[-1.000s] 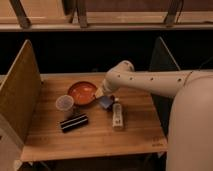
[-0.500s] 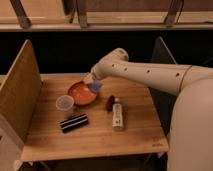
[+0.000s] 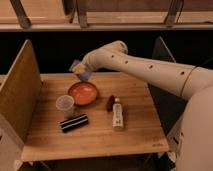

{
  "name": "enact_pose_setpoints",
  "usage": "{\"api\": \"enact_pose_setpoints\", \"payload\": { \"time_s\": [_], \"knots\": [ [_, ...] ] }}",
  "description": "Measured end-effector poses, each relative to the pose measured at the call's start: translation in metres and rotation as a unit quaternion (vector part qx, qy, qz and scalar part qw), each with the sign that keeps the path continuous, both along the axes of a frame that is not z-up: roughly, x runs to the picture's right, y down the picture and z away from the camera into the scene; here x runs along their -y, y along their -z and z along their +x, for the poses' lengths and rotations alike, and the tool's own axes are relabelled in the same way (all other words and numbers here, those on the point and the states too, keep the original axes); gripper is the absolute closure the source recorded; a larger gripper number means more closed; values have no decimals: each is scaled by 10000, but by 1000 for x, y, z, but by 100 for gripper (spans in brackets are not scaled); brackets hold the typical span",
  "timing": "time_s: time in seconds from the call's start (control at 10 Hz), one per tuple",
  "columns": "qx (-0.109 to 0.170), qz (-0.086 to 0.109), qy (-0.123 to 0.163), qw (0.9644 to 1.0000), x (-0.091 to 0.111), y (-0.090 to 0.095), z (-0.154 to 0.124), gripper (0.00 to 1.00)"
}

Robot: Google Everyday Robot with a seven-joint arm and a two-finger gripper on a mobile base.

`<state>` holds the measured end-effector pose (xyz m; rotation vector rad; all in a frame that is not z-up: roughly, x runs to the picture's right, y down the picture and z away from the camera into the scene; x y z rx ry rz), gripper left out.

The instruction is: Place the white sponge in the ceramic cup

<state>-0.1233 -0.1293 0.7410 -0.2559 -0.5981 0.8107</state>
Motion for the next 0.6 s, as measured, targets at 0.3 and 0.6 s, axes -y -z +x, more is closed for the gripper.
{"api": "enact_pose_setpoints", "payload": {
  "time_s": [0.3, 0.6],
  "knots": [
    [15, -172, -98, 9998, -7, -7, 5, 100],
    [158, -457, 22, 9988, -30, -14, -18, 100]
  ]
}}
